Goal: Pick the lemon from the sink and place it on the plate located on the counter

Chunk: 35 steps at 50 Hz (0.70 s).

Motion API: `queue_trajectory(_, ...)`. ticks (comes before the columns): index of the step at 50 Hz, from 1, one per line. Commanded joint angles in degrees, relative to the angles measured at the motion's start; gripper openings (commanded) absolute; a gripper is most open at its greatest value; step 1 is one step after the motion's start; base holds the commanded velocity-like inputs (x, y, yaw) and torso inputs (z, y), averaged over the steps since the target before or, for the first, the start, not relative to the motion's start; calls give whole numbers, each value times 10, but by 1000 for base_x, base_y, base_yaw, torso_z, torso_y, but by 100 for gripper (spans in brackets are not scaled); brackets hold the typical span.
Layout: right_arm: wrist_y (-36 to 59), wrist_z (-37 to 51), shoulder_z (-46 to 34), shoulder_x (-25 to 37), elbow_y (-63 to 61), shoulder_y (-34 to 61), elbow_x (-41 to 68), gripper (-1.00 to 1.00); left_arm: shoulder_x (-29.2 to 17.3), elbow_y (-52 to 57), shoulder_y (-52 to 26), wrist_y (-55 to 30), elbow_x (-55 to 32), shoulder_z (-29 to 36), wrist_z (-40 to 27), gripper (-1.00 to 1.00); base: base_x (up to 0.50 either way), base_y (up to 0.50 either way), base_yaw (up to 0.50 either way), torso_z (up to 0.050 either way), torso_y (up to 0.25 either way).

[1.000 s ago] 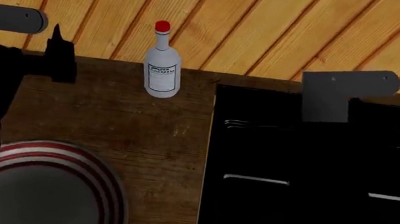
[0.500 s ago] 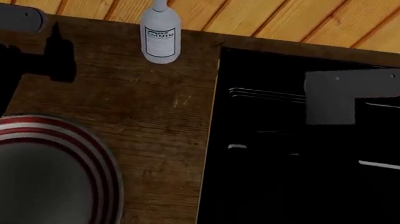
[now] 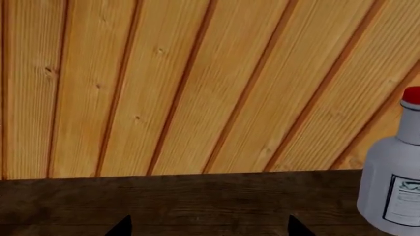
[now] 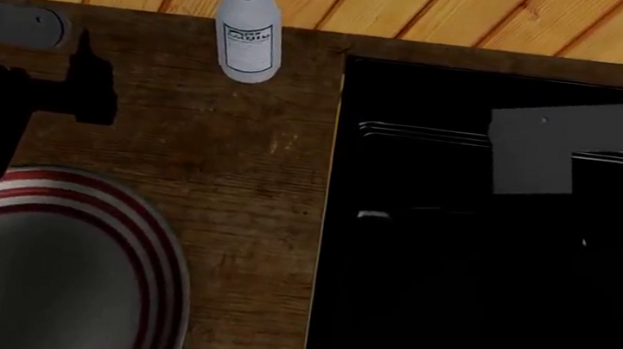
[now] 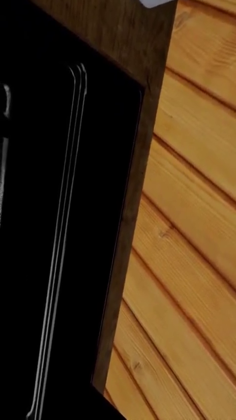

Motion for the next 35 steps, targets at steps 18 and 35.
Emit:
queue_trajectory(18,170,-10,72,11,-61,26,56,100,-9,25,-5,-12,-7,0,-7,100,0,0,0,0,0)
queue_trajectory(35,238,149,109,79,47,82,336,100,-11,41,-4,-23,-13,-1,-14,100,0,0,0,0,0)
